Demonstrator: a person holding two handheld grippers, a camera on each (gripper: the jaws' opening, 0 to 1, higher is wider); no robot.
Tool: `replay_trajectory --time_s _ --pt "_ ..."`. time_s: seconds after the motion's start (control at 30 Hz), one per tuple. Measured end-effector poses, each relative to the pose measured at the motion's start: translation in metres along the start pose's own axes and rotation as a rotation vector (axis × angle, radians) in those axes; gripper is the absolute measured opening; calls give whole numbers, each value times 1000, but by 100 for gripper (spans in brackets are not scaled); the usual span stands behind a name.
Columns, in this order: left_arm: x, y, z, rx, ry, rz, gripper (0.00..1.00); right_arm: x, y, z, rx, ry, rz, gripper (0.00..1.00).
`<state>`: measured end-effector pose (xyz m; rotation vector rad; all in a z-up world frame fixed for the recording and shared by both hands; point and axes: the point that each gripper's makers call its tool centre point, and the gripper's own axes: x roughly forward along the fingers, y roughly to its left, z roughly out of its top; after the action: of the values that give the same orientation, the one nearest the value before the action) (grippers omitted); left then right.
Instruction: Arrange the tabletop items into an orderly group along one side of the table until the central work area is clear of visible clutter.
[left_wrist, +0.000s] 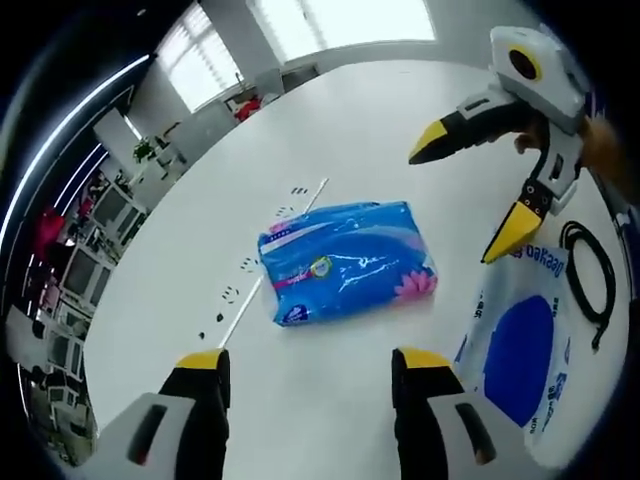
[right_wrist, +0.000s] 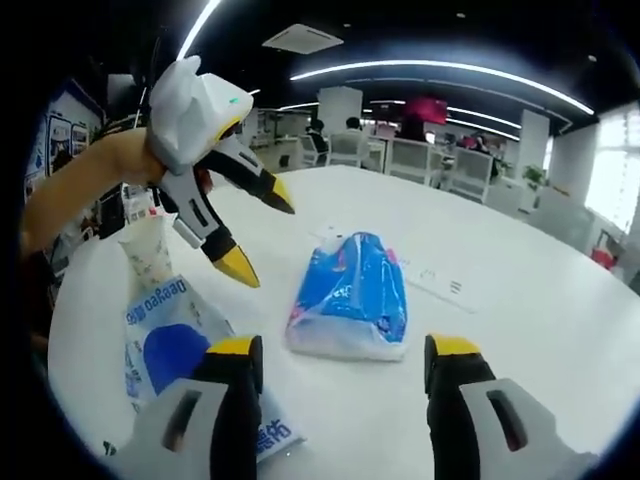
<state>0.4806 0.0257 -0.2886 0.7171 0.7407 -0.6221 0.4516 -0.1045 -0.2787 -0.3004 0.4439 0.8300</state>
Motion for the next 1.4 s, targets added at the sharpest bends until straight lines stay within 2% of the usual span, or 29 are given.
replay_trajectory --time_s 0.3,0.5,0.63,0.77,0.83,0.9,1.07,1.23,1.4 --pt "3 0 4 30 -39 -19 58 3 7 0 -14 2 10 58" --pt "8 -2 5 40 -42 -31 56 6 6 3 -32 -10 8 54" --pt "14 2 1 14 -23 -36 56 6 3 1 -72 1 -2 40" --pt "17 7 -3 25 -6 -26 52 6 5 2 -70 1 -1 41" --pt "19 8 -1 6 -13 -31 51 7 4 2 -69 2 -2 42" --pt "20 7 1 -1 -19 -39 51 11 -5 3 -63 4 -2 43" --pt "29 7 -3 3 3 -45 56 19 -13 5 -68 10 4 42" --pt "35 4 0 13 -19 -66 57 21 -7 6 -84 3 8 42" --pt "37 5 6 12 -44 -68 57 29 -13 10 -91 -4 17 40"
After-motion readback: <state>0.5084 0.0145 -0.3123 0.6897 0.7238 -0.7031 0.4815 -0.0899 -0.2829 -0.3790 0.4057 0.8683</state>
